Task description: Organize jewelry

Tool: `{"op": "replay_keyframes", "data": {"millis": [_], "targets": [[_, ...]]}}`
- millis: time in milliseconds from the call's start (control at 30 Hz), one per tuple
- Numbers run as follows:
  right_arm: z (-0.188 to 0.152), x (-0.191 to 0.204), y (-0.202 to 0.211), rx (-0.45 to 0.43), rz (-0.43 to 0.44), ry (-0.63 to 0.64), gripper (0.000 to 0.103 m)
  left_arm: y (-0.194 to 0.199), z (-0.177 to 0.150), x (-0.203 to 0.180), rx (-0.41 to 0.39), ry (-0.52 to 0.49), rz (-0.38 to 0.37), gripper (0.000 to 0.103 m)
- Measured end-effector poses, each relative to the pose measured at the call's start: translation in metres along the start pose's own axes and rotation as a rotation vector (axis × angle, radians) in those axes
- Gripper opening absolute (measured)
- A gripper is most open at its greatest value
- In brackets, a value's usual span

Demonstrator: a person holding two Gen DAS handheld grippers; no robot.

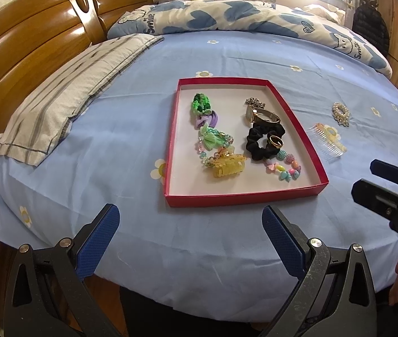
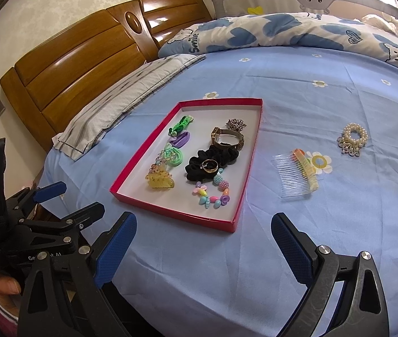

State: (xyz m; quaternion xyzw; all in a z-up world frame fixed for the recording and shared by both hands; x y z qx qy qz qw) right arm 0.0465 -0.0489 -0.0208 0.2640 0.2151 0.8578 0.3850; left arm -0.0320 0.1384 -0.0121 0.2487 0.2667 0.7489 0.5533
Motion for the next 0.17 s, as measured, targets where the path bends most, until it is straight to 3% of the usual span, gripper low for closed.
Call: {"op": "replay_keyframes", "data": {"millis": [167], "targets": [[-0.0042, -0.0001, -0.0044, 0.007, 0.001, 0.004, 0.098, -0.0007, 0.0021, -0.0076, -0.009, -0.022, 0.001, 0.102]]}}
Point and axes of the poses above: each gripper's, at about its wrist camera, not at the fingertips, and y roughly against the way its jaws point, x to its left, z to its top, the point moved 2 cm from there along -y, roughly the way its jaws point, and after that the axes turned 11 degrees about -x, right-handed, at the moved point
